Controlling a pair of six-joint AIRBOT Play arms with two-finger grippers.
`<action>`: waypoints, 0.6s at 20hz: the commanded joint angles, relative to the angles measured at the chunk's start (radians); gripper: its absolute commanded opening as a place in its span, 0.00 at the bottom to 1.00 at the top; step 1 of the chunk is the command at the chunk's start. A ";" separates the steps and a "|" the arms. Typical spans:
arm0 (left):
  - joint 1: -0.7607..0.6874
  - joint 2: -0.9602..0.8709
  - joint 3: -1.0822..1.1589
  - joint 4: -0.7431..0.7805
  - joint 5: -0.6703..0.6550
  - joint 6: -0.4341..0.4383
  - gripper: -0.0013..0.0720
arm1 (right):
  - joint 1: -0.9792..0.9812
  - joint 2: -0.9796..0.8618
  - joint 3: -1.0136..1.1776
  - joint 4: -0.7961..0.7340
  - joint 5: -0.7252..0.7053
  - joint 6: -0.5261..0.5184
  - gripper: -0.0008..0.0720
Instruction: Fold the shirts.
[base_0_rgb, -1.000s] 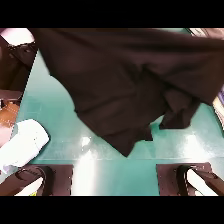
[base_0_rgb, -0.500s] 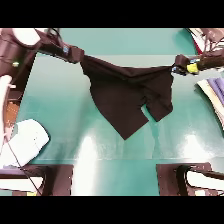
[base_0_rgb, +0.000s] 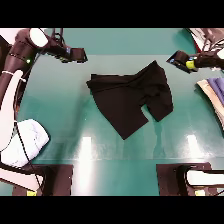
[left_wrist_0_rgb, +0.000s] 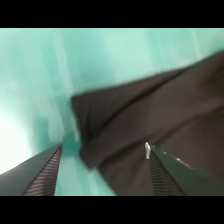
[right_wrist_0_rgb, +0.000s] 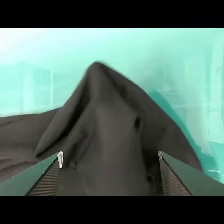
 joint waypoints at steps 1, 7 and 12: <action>0.036 -0.003 0.020 -0.014 -0.245 -0.013 0.87 | -0.055 0.059 0.039 0.000 0.096 -0.010 0.95; 0.031 0.002 -0.265 -0.264 -0.237 0.005 0.69 | -0.034 0.185 0.038 -0.007 0.259 -0.036 0.94; -0.068 0.002 -0.536 -0.290 -0.097 0.012 0.69 | 0.000 0.235 0.038 -0.005 0.262 -0.036 0.94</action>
